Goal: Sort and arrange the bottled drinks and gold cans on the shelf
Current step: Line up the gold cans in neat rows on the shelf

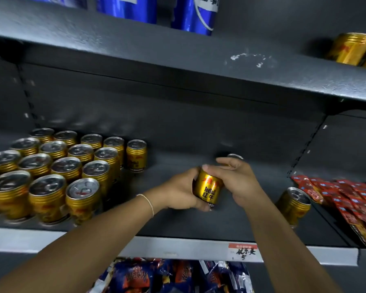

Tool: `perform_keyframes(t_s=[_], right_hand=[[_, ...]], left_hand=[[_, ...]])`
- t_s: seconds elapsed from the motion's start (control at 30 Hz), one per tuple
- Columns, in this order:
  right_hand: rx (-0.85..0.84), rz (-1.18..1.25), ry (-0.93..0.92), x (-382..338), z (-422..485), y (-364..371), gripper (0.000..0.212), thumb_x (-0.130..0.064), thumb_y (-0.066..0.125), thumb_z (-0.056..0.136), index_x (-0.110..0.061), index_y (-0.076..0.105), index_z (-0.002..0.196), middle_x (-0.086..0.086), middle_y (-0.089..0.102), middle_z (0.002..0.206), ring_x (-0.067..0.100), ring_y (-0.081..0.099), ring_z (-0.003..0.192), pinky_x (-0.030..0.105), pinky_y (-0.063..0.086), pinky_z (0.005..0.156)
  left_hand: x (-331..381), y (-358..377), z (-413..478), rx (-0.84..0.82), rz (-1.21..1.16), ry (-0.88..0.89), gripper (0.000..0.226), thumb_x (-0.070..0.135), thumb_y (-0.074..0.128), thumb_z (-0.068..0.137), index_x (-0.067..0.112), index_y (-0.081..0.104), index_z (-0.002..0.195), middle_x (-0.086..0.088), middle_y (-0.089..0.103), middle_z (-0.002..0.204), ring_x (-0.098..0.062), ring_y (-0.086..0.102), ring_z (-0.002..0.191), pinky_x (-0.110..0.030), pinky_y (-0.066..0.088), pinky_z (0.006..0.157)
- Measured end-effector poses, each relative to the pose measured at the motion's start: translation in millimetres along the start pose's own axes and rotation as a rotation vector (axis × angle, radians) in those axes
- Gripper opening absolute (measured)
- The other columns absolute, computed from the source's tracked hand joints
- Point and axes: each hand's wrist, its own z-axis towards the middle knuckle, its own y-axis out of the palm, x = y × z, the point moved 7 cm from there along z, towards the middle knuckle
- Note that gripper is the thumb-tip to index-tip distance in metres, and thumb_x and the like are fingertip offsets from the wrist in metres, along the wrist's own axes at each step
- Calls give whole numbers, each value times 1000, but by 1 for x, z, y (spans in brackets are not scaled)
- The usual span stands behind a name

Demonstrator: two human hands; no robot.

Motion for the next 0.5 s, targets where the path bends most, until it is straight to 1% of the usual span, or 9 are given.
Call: perform_keyframes(t_s=[0.03, 0.1, 0.17, 0.23, 0.27, 0.3, 0.4, 0.43, 0.5], right_hand=[[-13, 28, -10, -3, -1, 10, 69, -31, 92, 61, -14, 61, 121, 4, 69, 108, 11, 68, 94, 16, 49, 67], [-63, 61, -9, -7, -5, 31, 81, -44, 89, 54, -15, 60, 124, 3, 68, 112, 12, 67, 101, 18, 48, 73], [-170, 34, 27, -7, -9, 56, 84, -51, 86, 50, -16, 61, 122, 3, 70, 114, 16, 68, 103, 25, 51, 78], [-298, 15, 80, -3, -13, 82, 79, -50, 86, 52, -13, 65, 118, 7, 74, 110, 21, 71, 101, 37, 57, 85], [-331, 23, 103, -1, -15, 93, 74, -46, 86, 54, -12, 66, 116, 9, 75, 107, 22, 72, 99, 40, 58, 87], [-344, 39, 117, -1, -16, 101, 68, -42, 86, 56, -10, 67, 114, 11, 75, 103, 23, 73, 96, 38, 59, 84], [-352, 112, 101, -3, -17, 121, 56, -32, 85, 63, -6, 70, 110, 15, 75, 100, 26, 74, 91, 33, 59, 70], [-353, 137, 85, -3, -17, 128, 55, -30, 85, 62, -6, 70, 108, 16, 75, 100, 26, 74, 90, 32, 59, 67], [-336, 162, 47, 0, -15, 141, 56, -29, 86, 57, -5, 71, 106, 17, 75, 99, 26, 74, 87, 31, 58, 66]], left_hand=[[-5, -9, -6, 25, -83, -21, 80, 23, 91, 61, 40, 40, 120, 15, 61, 110, -1, 61, 99, -15, 50, 86], [-15, -28, -17, 71, -246, -69, 86, 15, 90, 61, 30, 44, 132, 4, 65, 115, -12, 63, 105, -29, 51, 96], [-21, -46, -27, 119, -330, -102, 90, 13, 90, 62, 22, 43, 139, -4, 66, 117, -20, 64, 109, -40, 50, 100], [-24, -63, -36, 162, -356, -105, 83, 11, 89, 64, 19, 47, 135, -4, 68, 115, -18, 65, 107, -40, 52, 97], [-25, -71, -40, 178, -341, -105, 80, 11, 89, 64, 19, 49, 132, -2, 68, 114, -17, 65, 106, -38, 54, 95], [-26, -78, -43, 188, -301, -106, 76, 14, 90, 63, 20, 51, 128, 1, 68, 113, -14, 65, 104, -36, 54, 94], [-27, -96, -53, 175, -101, -73, 64, 23, 89, 64, 30, 53, 116, 13, 65, 107, -2, 62, 98, -21, 51, 88], [-26, -103, -57, 161, -25, -58, 61, 26, 88, 65, 32, 53, 115, 14, 64, 106, -2, 61, 97, -20, 51, 86], [-27, -121, -63, 170, 137, -43, 57, 31, 85, 69, 28, 54, 117, 11, 64, 109, -8, 61, 100, -26, 52, 87]])
